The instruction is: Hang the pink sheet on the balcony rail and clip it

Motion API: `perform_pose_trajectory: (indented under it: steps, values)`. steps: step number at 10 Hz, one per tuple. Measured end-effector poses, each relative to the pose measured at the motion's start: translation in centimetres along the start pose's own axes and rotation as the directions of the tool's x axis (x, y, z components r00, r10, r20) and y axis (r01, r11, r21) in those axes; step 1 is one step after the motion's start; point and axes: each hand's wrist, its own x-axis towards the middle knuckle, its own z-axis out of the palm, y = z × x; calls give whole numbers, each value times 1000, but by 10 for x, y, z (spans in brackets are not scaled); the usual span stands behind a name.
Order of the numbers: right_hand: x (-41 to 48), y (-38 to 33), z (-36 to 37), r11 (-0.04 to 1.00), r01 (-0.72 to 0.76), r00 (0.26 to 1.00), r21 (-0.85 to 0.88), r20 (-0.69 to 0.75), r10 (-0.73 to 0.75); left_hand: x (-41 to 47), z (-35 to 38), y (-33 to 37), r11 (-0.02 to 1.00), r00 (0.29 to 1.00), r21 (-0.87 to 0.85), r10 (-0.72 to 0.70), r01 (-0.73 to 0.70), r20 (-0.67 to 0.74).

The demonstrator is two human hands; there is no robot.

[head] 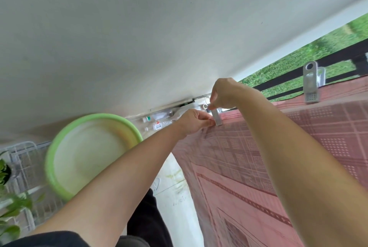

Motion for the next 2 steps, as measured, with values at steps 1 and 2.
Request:
perform_pose_trajectory:
  steps: [1,2]
  values:
    - [3,6,9,999,10,1000,-32,-3,-10,-2,-3,3,1000,1000,15,-1,1,19]
    - [-1,14,19,1000,12,1000,-27,-5,-13,-8,-6,5,989,999,149,-3,8,-33]
